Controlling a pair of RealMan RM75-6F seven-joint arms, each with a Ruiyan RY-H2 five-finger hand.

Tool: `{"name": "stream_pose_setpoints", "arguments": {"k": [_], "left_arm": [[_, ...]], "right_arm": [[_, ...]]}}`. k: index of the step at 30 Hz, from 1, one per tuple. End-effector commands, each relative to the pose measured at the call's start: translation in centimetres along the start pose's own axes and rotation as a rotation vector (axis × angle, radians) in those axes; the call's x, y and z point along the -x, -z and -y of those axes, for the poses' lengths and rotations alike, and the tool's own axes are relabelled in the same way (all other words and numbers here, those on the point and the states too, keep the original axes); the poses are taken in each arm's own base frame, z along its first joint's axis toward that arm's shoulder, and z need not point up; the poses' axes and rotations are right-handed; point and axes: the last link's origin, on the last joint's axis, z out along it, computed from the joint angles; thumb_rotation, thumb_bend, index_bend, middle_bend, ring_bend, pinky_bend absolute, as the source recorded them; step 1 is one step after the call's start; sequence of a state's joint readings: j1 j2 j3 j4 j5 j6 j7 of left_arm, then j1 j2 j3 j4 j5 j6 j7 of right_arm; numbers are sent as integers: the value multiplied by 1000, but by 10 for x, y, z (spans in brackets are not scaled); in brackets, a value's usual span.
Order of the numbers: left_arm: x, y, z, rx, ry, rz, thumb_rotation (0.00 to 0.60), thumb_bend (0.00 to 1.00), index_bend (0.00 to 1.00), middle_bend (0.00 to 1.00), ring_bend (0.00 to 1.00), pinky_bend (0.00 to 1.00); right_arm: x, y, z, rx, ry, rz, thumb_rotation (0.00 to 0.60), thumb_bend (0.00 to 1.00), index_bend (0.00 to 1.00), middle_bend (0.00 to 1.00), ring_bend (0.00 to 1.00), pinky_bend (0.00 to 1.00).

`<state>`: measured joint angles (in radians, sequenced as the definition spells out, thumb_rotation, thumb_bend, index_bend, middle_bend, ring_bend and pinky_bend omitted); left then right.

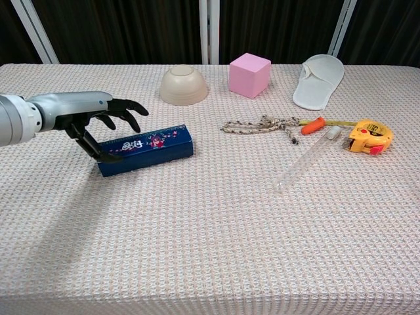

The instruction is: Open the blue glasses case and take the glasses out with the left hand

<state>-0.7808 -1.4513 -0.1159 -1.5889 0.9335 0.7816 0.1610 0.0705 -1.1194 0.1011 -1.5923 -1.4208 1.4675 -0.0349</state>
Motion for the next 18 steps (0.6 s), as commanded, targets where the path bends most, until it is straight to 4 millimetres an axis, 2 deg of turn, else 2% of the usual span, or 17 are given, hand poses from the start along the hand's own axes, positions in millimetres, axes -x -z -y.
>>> {"name": "stream_pose_setpoints", "arguments": {"k": [1,18], "left_arm": [[0,-1,-1,1,0,-3,600,287,103,198,73,182],[-1,-5,6,-30,32,-4,600,377,190,322,199,247]], "right_arm": [[1,0,0,1,0,4,600,428,0,0,0,0],[2,0,-1,2,3,25,600,428,0,0,0,1]]}}
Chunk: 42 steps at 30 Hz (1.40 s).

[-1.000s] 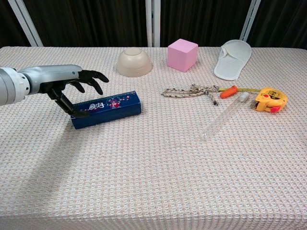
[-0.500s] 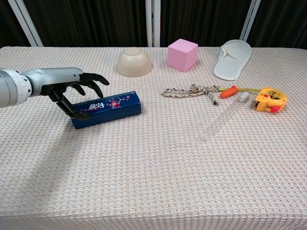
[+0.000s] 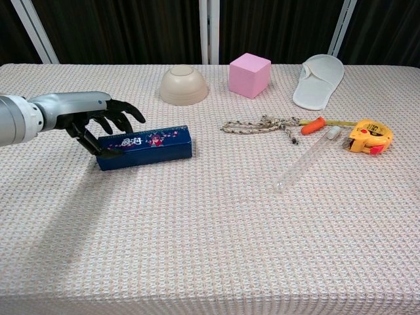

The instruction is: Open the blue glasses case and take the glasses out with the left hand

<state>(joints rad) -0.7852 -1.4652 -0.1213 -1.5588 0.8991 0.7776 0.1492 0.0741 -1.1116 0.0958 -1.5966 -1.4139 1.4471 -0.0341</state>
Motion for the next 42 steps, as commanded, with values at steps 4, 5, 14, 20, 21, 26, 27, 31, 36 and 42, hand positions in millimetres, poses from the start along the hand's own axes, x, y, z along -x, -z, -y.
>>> {"name": "stream_pose_setpoints", "arguments": {"k": [4,5,14,20,21,26,27,31,36,42], "left_arm": [[-1,-1,3,-4,25,3,600,381,231,382,257,282],[-1,-1,4,-6,34,5,600,382,240,391,266,290],[-6,-5,11,-39,248,50,600,404,296,478,356,363],[-12,-7,13,-45,448,82,600,420,328,507,386,403],[-14,-8,14,-45,462,83,600,422,331,510,389,407],[-16,-9,20,-51,532,88,600,425,342,522,401,411],[-17,-9,21,-53,555,91,600,426,343,524,402,412],[-18,-9,24,-65,631,114,600,426,345,526,405,412],[-21,-12,32,-102,701,143,600,421,330,488,377,411],[-21,-15,40,-119,685,114,600,421,241,247,99,294]], "right_arm": [[1,0,0,0,2,6,600,428,0,0,0,1],[1,0,0,1,3,8,600,428,0,0,0,1],[2,0,0,0,5,13,600,428,0,0,0,1],[3,-1,0,-1,4,16,600,429,0,0,0,1],[3,-1,0,-1,4,15,600,428,0,0,0,1],[3,-1,0,-3,4,13,600,428,0,0,0,2],[3,-1,1,-4,4,14,600,428,0,0,0,2],[3,-1,1,-6,5,13,600,427,0,0,0,2],[3,0,2,-7,7,11,600,428,0,0,0,2],[3,-1,1,-4,8,10,600,428,0,0,0,2]]}}
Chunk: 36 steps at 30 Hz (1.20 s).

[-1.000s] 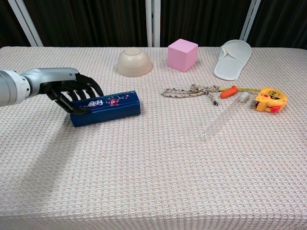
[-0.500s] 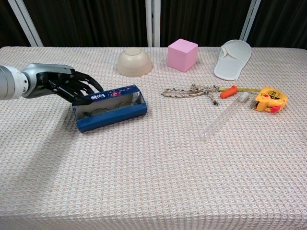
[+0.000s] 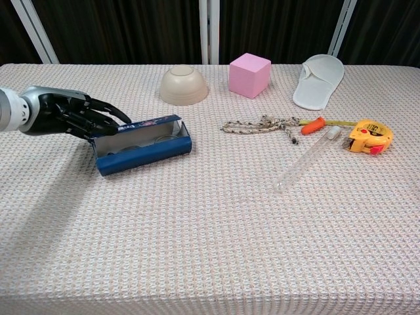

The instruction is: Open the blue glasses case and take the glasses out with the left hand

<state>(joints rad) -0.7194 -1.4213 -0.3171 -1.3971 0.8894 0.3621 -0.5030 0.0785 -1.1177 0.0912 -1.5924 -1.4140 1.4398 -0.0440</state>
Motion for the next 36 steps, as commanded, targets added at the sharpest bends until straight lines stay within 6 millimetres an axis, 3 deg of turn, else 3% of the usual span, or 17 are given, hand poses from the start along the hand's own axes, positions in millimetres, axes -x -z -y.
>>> {"name": "stream_pose_setpoints", "arguments": {"k": [1,3,7,13,18,24,30,36], "left_arm": [[-1,-2,1,2,0,-15,600,419,220,191,54,263],[-3,-3,-1,19,9,-49,600,418,179,90,4,222],[-7,-5,-6,53,46,-117,600,415,120,6,0,192],[-8,-2,-13,99,83,-177,600,412,87,0,0,179],[4,8,-22,208,-71,-207,600,411,87,0,0,153],[27,23,-26,364,-427,-228,600,399,108,104,0,135],[41,32,-13,400,-622,-222,600,394,108,135,0,135],[39,32,0,360,-732,-217,600,393,108,218,0,135]], "right_arm": [[0,0,0,-1,-1,0,600,428,0,0,0,2],[0,0,0,-2,-1,0,600,428,0,0,0,2],[0,0,0,-4,-1,-1,600,428,0,0,0,2],[0,0,0,-4,-3,1,600,431,0,0,0,2],[0,-1,0,-7,-2,-3,600,432,0,0,0,2],[0,0,1,-6,-3,-8,600,433,0,0,0,2],[1,0,-1,-2,-3,-4,600,434,0,0,0,2],[1,1,-2,-1,-6,-8,600,434,0,0,0,2]]}}
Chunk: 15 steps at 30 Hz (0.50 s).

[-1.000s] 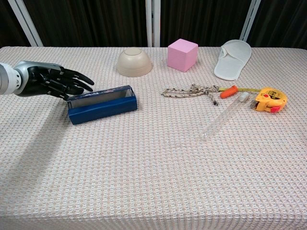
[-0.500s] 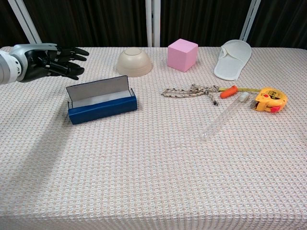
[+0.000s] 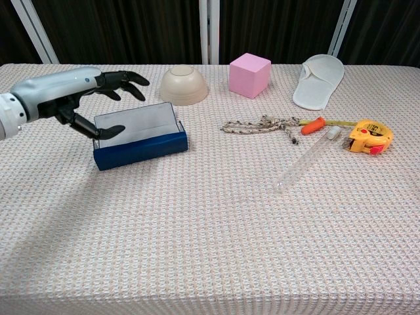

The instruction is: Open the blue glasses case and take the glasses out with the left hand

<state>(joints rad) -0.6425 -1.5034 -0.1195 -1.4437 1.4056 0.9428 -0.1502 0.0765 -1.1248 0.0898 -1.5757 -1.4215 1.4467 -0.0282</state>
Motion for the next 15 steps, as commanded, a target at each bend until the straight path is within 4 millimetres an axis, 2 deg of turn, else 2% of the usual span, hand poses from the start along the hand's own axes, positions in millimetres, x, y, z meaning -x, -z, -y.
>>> {"name": "stream_pose_setpoints", "arguments": {"k": [1,8,15], "left_arm": [[2,3,7,-17,-38,16,600,392,108,224,0,135],[7,4,10,-12,-78,19,600,389,108,251,0,135],[12,3,-7,95,-66,66,600,389,101,256,0,135]], "right_arm": [[0,0,-1,4,-1,-2,600,434,0,0,0,3],[1,-2,0,0,0,5,600,435,0,0,0,2],[2,-2,1,1,0,4,600,434,0,0,0,2]]}}
